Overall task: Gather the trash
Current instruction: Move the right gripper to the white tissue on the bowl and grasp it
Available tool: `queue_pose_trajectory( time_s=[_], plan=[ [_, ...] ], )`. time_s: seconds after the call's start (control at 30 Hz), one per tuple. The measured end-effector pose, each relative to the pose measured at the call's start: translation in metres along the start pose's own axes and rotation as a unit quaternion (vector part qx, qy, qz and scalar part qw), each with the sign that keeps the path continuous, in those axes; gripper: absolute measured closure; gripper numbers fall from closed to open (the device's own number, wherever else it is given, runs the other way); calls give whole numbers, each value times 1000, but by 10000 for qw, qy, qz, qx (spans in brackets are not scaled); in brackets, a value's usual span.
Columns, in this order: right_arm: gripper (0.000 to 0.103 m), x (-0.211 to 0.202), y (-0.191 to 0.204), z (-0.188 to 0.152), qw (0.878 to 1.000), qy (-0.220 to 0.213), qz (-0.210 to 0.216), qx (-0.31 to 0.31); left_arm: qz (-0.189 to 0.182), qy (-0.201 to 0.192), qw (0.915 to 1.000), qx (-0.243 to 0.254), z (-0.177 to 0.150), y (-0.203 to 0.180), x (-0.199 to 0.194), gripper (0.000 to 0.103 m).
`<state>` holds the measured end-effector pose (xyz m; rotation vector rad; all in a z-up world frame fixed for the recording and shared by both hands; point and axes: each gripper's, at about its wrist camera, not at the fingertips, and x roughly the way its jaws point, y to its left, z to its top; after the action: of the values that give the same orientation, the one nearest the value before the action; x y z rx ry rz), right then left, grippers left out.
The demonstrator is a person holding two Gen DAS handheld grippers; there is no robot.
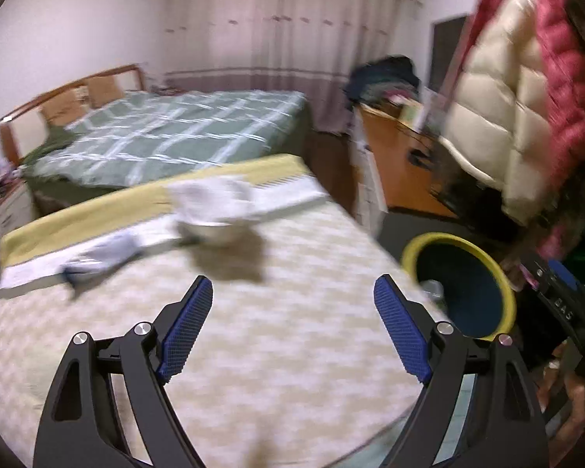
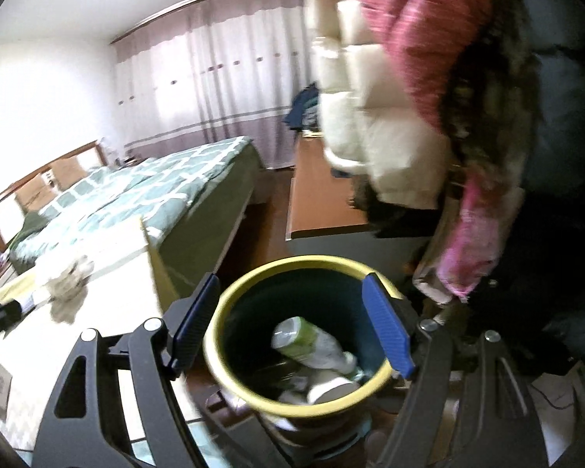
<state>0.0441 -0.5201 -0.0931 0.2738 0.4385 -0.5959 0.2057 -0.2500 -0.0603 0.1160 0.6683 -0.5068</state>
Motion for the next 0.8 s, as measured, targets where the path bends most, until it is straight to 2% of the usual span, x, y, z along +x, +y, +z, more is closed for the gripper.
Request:
queue_pose_trajectory(
  time_s=[0.13, 0.27, 0.37, 0.47, 0.6, 0.8],
  plan=[
    [31, -2, 43, -2, 9989, 78, 374, -290, 579, -262, 9975, -302, -2, 63, -20, 19],
    [31, 2, 87, 0, 9951, 201, 796, -557, 970, -360, 9922, -691, -4, 120, -28, 19],
    [31, 10, 124, 5, 9887, 375, 1231, -764, 1500, -510, 9831, -922, -7, 164, -30, 17],
    [31, 19, 159, 9, 9815, 522, 1551, -993, 1803, -579, 9746, -1197, -13, 197, -29, 17],
    [33, 36, 202, 17, 9701, 734, 1917, -1296, 1846, -545, 9706, -1447, -22, 220, -26, 15],
    [50, 74, 260, 27, 9529, 1093, 2252, -1713, 1945, -558, 9648, -1681, -32, 231, -29, 13]
  ],
)
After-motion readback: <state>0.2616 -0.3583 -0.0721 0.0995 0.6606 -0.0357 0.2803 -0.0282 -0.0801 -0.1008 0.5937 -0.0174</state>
